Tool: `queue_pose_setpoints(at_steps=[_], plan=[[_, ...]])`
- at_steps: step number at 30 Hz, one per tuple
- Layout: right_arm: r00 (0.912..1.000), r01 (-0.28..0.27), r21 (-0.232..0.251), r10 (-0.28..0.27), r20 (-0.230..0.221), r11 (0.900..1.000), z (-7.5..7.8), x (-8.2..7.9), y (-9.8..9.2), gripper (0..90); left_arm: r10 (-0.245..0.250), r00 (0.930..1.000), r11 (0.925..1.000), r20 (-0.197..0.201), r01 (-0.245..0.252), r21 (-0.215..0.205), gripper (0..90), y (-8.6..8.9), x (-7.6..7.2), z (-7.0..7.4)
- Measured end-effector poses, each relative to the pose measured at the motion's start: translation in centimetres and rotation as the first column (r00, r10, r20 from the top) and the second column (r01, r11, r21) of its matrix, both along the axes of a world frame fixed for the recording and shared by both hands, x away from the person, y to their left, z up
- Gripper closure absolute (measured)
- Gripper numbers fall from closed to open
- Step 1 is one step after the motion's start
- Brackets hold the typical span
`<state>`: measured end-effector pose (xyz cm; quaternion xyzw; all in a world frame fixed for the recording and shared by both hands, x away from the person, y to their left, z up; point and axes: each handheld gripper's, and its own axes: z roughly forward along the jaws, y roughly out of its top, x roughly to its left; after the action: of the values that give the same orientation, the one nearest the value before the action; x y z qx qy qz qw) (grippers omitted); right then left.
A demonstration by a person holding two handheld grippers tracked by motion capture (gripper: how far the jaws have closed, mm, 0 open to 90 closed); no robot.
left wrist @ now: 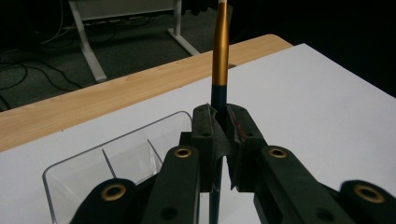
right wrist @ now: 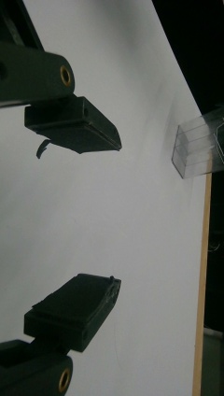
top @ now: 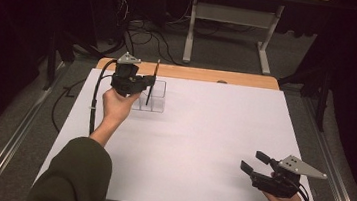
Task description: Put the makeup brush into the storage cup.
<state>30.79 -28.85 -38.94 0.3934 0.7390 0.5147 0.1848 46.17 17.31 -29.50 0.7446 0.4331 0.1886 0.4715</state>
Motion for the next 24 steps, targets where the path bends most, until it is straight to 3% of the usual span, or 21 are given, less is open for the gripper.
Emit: queue_pose_setpoints(at_steps=[24], plan=[[1.0000, 0.003, 0.004, -0.003, -0.007, 1.000, 0.0, 0.0, -0.1, 29.6, 0.036, 0.9993, 0.9993, 0.009, -0.036, 0.002, 82.2, -0.3, 1.4, 0.3]])
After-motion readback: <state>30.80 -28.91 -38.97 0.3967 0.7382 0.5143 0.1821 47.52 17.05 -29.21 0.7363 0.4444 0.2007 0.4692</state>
